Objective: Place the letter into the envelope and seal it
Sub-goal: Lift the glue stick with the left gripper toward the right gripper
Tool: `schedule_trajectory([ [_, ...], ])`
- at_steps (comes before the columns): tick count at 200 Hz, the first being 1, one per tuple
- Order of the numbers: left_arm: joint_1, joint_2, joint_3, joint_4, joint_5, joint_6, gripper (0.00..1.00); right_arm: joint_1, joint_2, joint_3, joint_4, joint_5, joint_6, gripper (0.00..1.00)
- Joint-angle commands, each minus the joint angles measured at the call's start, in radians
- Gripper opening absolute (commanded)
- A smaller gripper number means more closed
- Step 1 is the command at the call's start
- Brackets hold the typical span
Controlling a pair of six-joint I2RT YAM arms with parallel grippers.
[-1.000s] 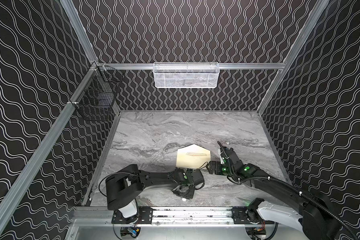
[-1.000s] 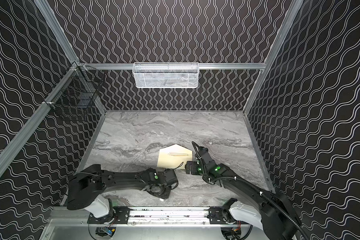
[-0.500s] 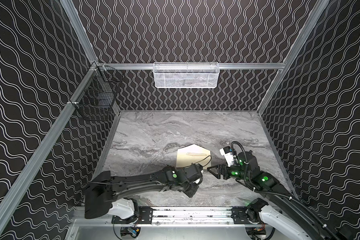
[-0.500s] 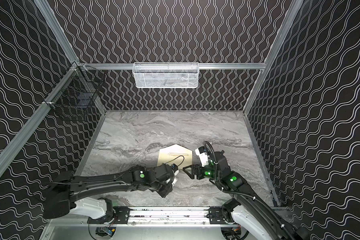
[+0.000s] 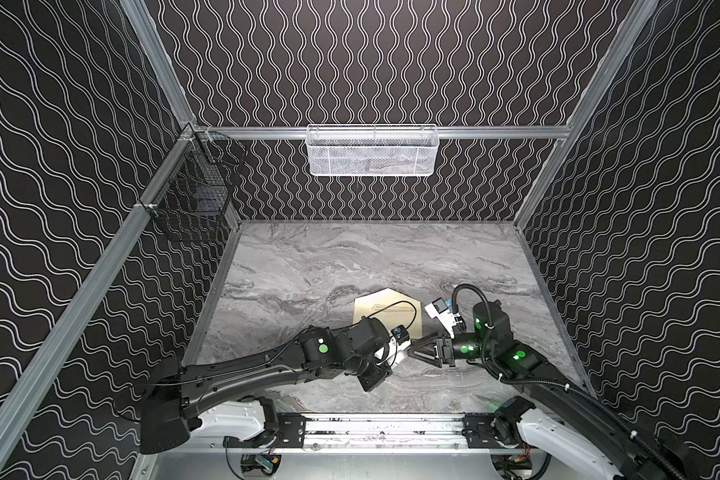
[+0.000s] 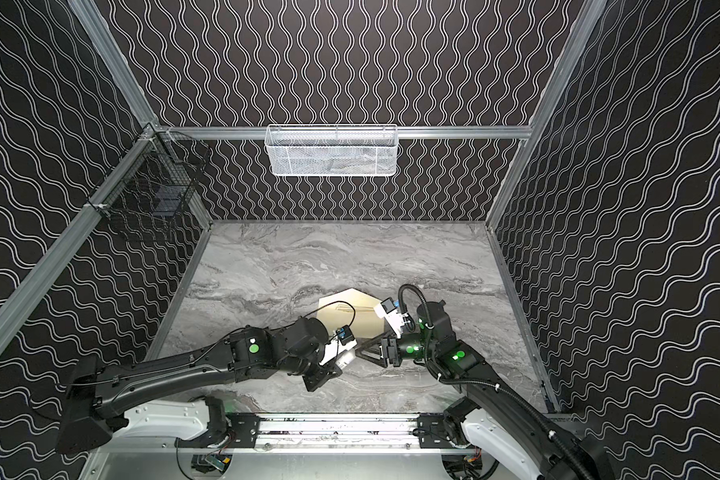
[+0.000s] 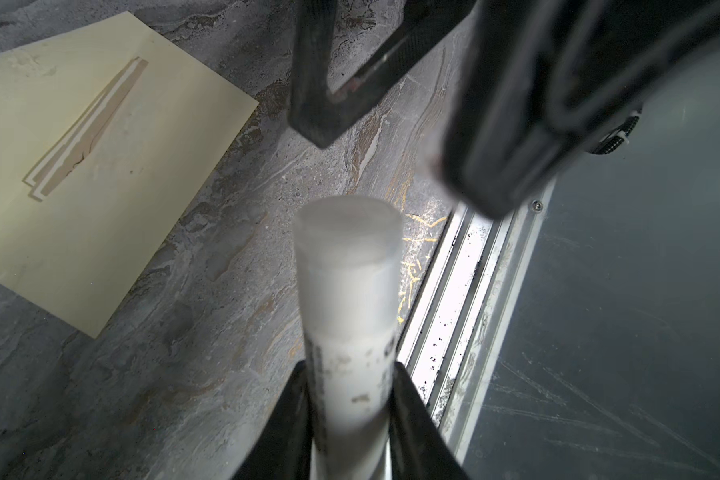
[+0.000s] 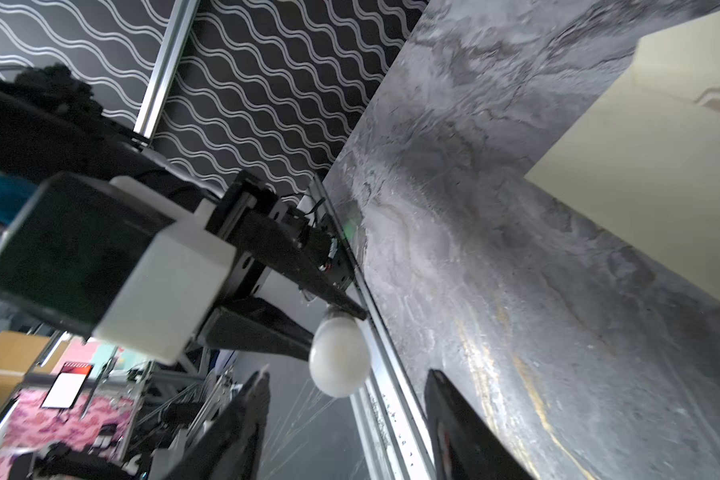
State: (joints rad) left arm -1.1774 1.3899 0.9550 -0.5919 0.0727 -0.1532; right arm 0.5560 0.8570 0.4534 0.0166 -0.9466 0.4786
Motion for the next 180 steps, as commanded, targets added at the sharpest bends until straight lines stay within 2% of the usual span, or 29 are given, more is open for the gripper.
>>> schedule_trajectory([
  [1,0.001,0.011,0.007,0.044,-0.004,0.036,0.00,0.027,0.021,0.016,0.086,-0.047,0.012,0.59],
  [23,0.001,0.012,0.005,0.060,0.007,0.037,0.00,0.052,0.060,0.010,0.138,-0.051,0.032,0.52],
  [52,0.002,-0.001,0.007,0.064,0.010,0.038,0.00,0.071,0.099,0.015,0.118,-0.040,0.005,0.50],
  [72,0.001,-0.008,0.008,0.068,0.016,0.039,0.00,0.071,0.113,0.004,0.145,-0.045,0.011,0.46],
  [132,0.001,-0.011,0.004,0.062,0.016,0.035,0.00,0.071,0.110,-0.005,0.174,-0.057,0.028,0.27],
  [165,0.001,-0.021,0.004,0.056,0.014,0.041,0.06,0.070,0.108,-0.009,0.182,-0.057,0.039,0.21],
  [180,0.002,-0.027,0.006,0.047,-0.004,0.036,0.13,0.071,0.107,-0.011,0.185,-0.054,0.048,0.19],
])
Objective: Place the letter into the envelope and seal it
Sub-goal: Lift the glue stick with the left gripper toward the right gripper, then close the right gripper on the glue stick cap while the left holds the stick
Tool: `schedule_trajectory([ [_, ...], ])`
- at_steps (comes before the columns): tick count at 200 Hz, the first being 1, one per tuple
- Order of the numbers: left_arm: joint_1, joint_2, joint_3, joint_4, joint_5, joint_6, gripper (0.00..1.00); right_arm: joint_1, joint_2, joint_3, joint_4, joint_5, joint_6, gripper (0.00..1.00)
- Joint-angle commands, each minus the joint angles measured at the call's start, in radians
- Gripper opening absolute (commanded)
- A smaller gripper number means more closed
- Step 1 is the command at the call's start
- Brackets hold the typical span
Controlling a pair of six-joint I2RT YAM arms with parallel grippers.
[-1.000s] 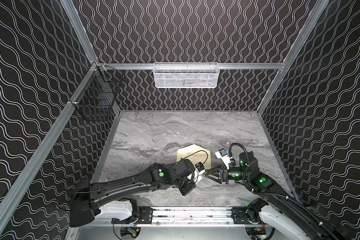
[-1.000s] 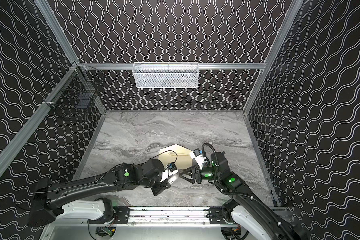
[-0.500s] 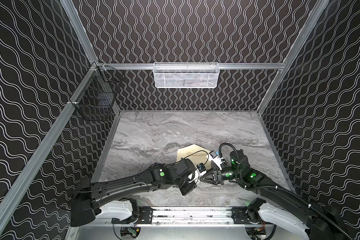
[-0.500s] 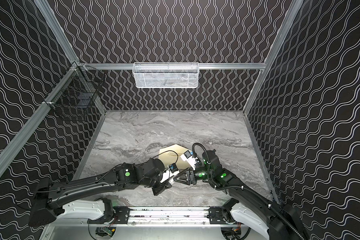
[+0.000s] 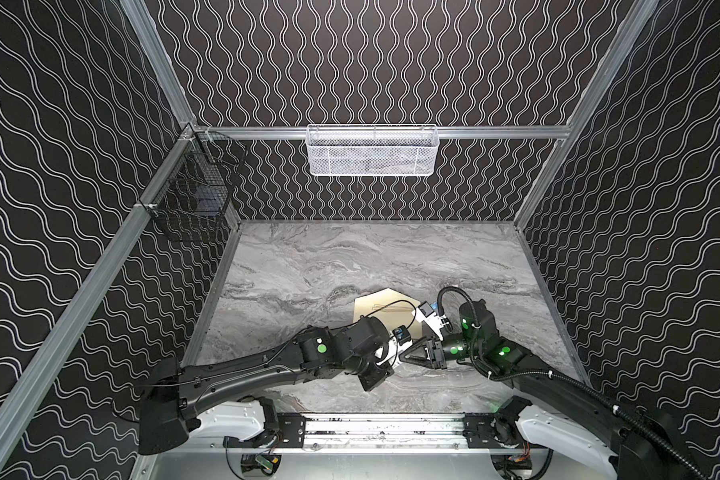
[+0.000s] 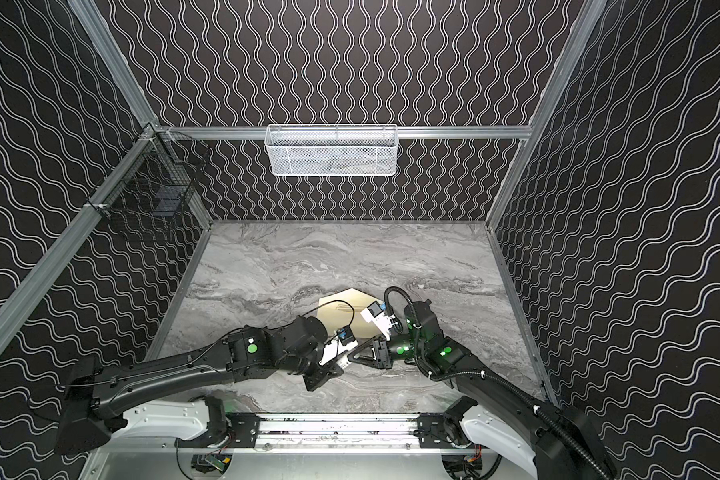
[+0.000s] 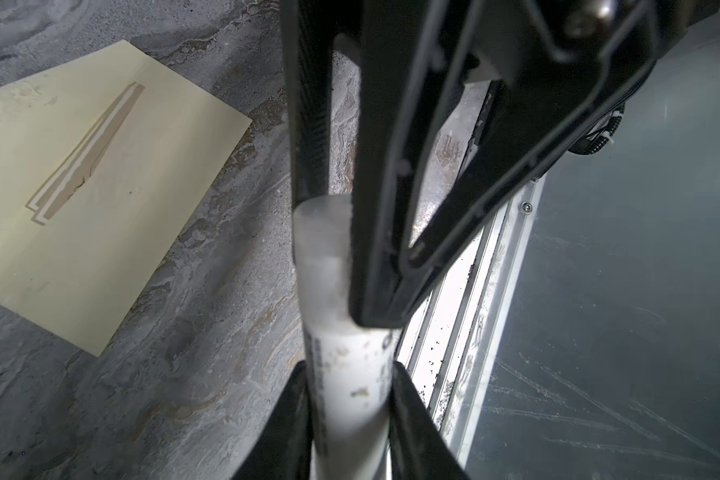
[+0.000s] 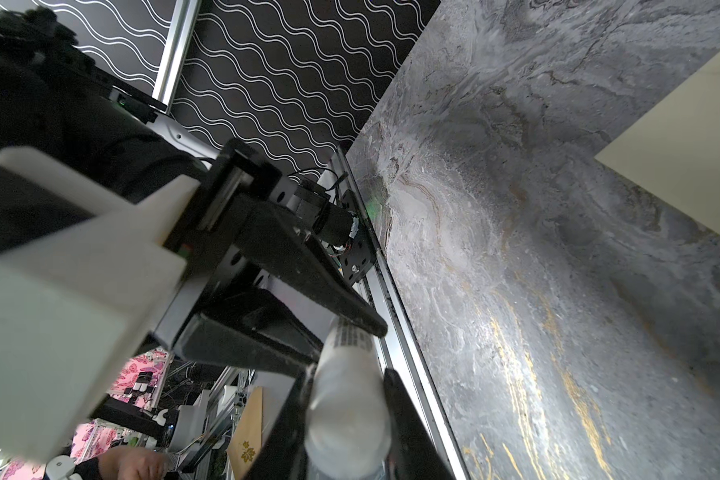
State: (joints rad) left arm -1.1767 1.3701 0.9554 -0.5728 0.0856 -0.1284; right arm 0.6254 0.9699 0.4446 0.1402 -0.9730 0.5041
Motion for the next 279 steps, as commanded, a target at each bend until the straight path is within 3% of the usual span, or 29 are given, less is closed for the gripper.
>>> schedule_trajectory([
  [1,0.001,-0.007,0.007,0.028,-0.018,0.011,0.14,0.002,-0.005,-0.002,0.062,-0.026,0.023,0.19],
  [9,0.000,-0.008,0.011,0.020,-0.027,0.002,0.22,0.001,-0.008,-0.004,0.065,-0.021,0.030,0.19],
  [23,0.001,-0.020,0.009,0.028,-0.045,-0.015,0.47,0.002,-0.012,-0.004,0.074,-0.010,0.046,0.18],
  [42,0.001,-0.049,-0.029,0.109,-0.030,-0.048,0.69,0.001,-0.014,-0.004,0.089,0.010,0.067,0.16],
  [53,0.001,-0.061,-0.055,0.158,-0.014,-0.065,0.76,0.001,-0.015,-0.004,0.100,0.018,0.079,0.16],
  [66,0.000,-0.072,-0.078,0.191,-0.005,-0.072,0.77,0.001,-0.008,0.000,0.104,0.019,0.083,0.15],
  [102,0.001,-0.111,-0.129,0.227,-0.033,-0.086,0.65,0.001,0.007,0.015,0.097,0.010,0.077,0.15],
  [129,0.001,-0.114,-0.142,0.236,-0.043,-0.088,0.50,0.001,0.015,0.017,0.110,0.004,0.086,0.14],
  [152,0.001,-0.102,-0.144,0.226,-0.049,-0.085,0.48,0.001,0.014,0.019,0.110,0.004,0.088,0.14],
  [225,0.002,-0.129,-0.140,0.212,-0.081,-0.076,0.13,0.002,0.005,0.014,0.106,0.004,0.089,0.15],
  [236,0.001,-0.132,-0.137,0.207,-0.085,-0.073,0.09,0.001,0.002,0.021,0.091,0.004,0.074,0.19],
  [247,0.001,-0.138,-0.133,0.199,-0.086,-0.069,0.06,0.001,-0.004,0.038,0.046,0.004,0.039,0.31],
  [264,0.001,-0.151,-0.130,0.191,-0.084,-0.053,0.00,0.001,-0.017,0.096,-0.111,0.047,-0.073,0.59],
  [279,0.000,-0.167,-0.130,0.192,-0.041,-0.013,0.00,0.000,-0.025,0.154,-0.231,0.091,-0.181,0.68],
])
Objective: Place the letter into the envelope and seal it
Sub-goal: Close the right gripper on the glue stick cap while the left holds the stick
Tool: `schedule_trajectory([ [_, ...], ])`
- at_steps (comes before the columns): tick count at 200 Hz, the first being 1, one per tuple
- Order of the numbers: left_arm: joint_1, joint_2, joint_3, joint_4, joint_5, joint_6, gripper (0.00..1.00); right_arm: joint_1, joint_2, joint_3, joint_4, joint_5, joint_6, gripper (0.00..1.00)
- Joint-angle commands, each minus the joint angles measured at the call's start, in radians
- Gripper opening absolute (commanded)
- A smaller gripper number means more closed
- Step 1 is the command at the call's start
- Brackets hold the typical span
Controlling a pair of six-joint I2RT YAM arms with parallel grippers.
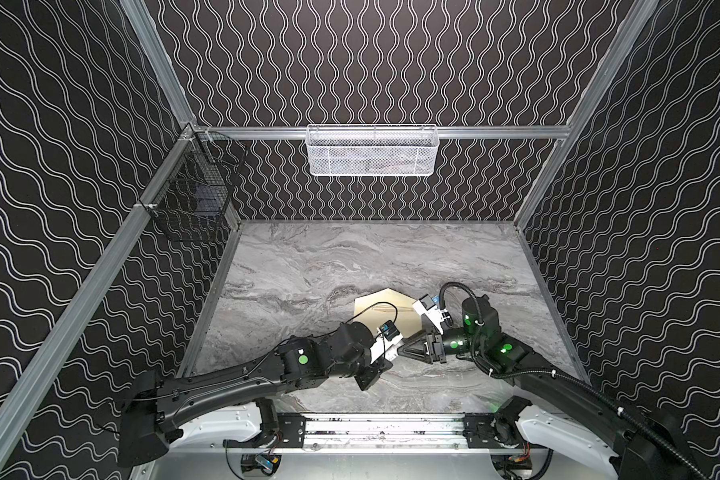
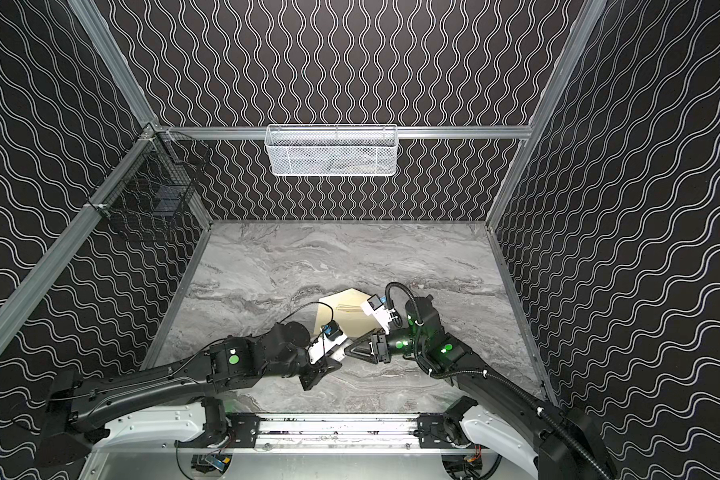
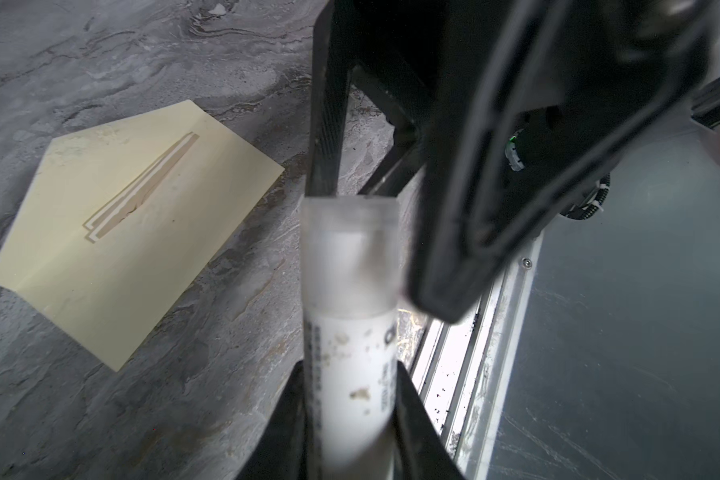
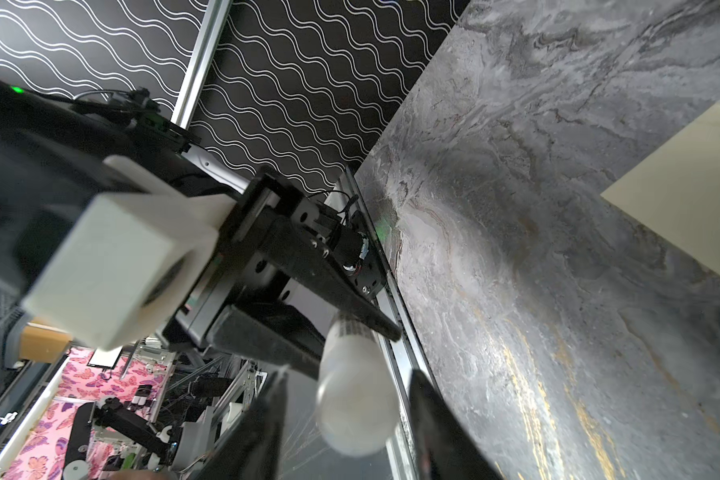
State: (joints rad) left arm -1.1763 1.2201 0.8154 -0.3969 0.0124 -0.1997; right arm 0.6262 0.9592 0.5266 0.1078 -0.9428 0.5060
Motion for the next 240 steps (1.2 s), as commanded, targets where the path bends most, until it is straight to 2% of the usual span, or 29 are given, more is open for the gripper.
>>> schedule_trajectory([
  [1,0.000,-0.017,0.010,0.016,0.035,0.062,0.00,-0.001,-0.015,0.075,-0.203,0.064,-0.190,0.68],
  [17,0.001,-0.035,0.012,0.011,0.077,0.117,0.00,-0.005,-0.039,0.064,-0.118,0.072,-0.217,0.69],
  [28,0.001,-0.050,0.022,-0.014,0.084,0.151,0.00,-0.003,-0.069,0.031,-0.039,0.121,-0.212,0.67],
  [36,0.001,-0.063,0.027,-0.035,0.095,0.187,0.00,-0.003,-0.093,0.013,-0.008,0.132,-0.267,0.64],
  [56,0.001,-0.095,0.031,-0.083,0.116,0.268,0.00,-0.003,-0.164,-0.010,-0.016,0.082,-0.502,0.63],
  [85,0.001,-0.100,0.040,-0.125,0.148,0.360,0.00,-0.003,-0.251,0.019,-0.188,0.054,-0.938,0.74],
  [97,0.001,-0.086,0.053,-0.145,0.149,0.385,0.00,-0.003,-0.253,0.046,-0.266,0.035,-1.059,0.81],
  [123,0.001,-0.079,0.062,-0.141,0.162,0.415,0.00,-0.002,-0.188,0.146,-0.467,0.036,-1.281,0.84],
  [146,0.003,-0.093,0.055,-0.116,0.164,0.427,0.00,-0.002,-0.100,0.209,-0.562,-0.045,-1.353,0.80],
  [174,0.003,-0.109,0.044,-0.109,0.166,0.426,0.00,0.020,-0.059,0.181,-0.460,-0.112,-1.295,0.74],
  [216,0.003,-0.108,0.038,-0.106,0.178,0.416,0.00,0.089,-0.113,0.074,-0.223,-0.079,-1.216,0.76],
  [240,0.003,-0.106,0.034,-0.099,0.189,0.410,0.00,0.125,-0.092,0.072,-0.170,-0.020,-1.192,0.75],
])
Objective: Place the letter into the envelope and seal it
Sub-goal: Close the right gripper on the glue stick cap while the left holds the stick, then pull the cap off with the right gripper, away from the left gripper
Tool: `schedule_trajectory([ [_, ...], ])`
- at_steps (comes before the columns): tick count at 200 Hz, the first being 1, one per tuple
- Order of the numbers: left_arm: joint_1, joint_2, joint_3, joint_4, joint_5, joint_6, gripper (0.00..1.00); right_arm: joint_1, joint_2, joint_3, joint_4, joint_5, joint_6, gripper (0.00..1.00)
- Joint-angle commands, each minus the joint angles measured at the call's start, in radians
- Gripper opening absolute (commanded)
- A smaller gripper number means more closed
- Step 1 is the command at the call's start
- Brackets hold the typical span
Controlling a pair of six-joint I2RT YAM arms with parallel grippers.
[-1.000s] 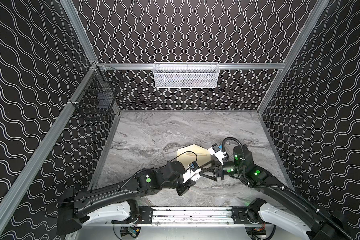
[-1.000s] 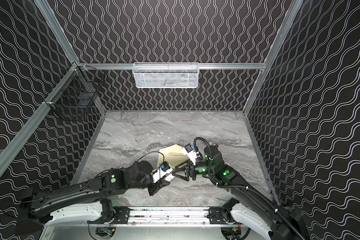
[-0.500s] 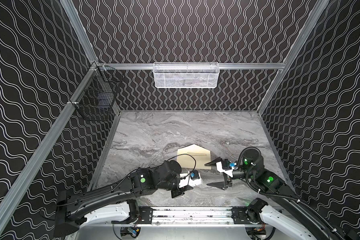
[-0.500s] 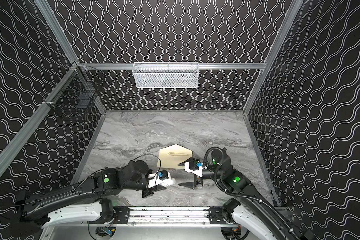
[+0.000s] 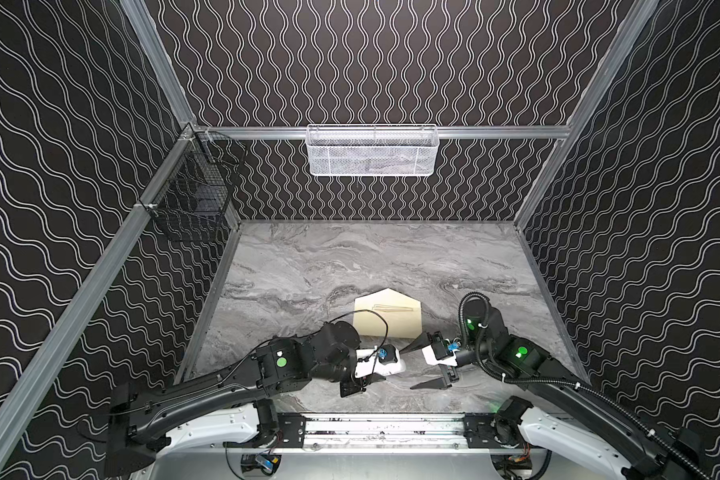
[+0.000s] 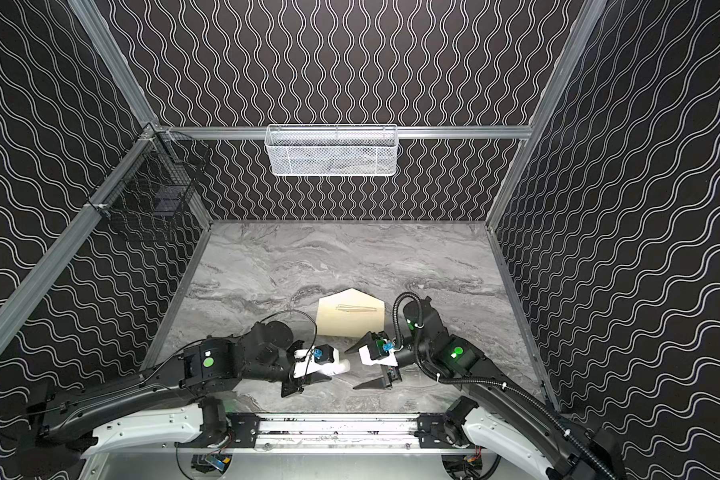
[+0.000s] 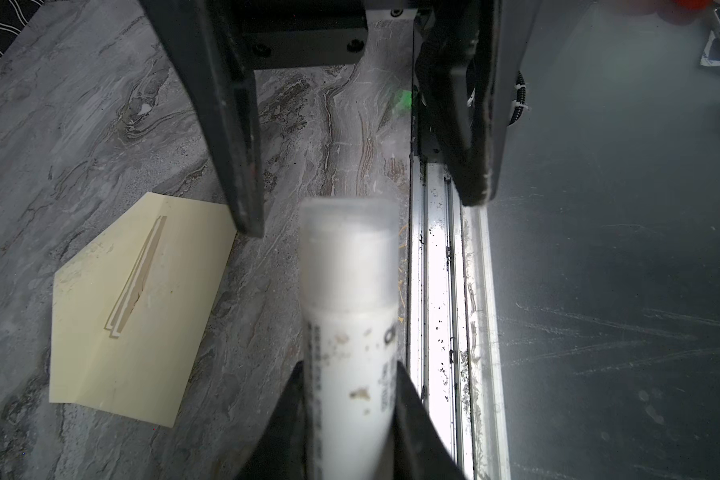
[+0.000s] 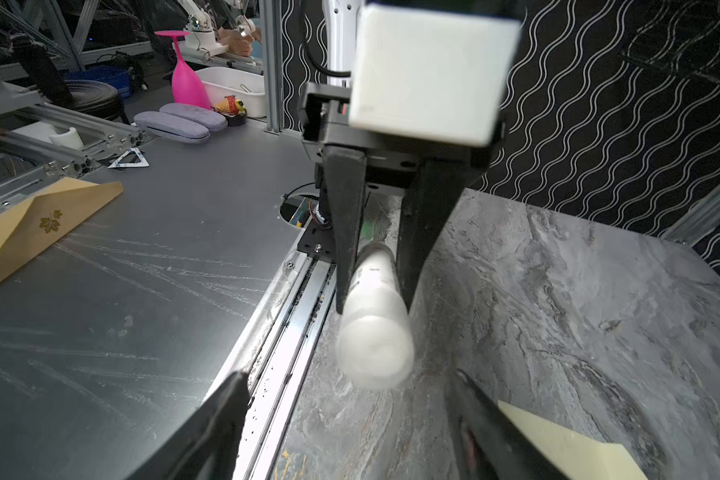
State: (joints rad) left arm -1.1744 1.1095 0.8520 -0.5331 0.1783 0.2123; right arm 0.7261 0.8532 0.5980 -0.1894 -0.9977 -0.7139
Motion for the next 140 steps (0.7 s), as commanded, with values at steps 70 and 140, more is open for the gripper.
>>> schedule_trajectory([
  [70,0.001,0.005,-0.002,0.035,0.030,-0.014,0.00,0.041,0.058,0.020,0.137,0.004,0.026,0.50],
  [140,0.001,0.000,-0.008,0.030,0.032,-0.022,0.00,0.056,0.068,0.018,0.162,-0.007,0.041,0.47],
])
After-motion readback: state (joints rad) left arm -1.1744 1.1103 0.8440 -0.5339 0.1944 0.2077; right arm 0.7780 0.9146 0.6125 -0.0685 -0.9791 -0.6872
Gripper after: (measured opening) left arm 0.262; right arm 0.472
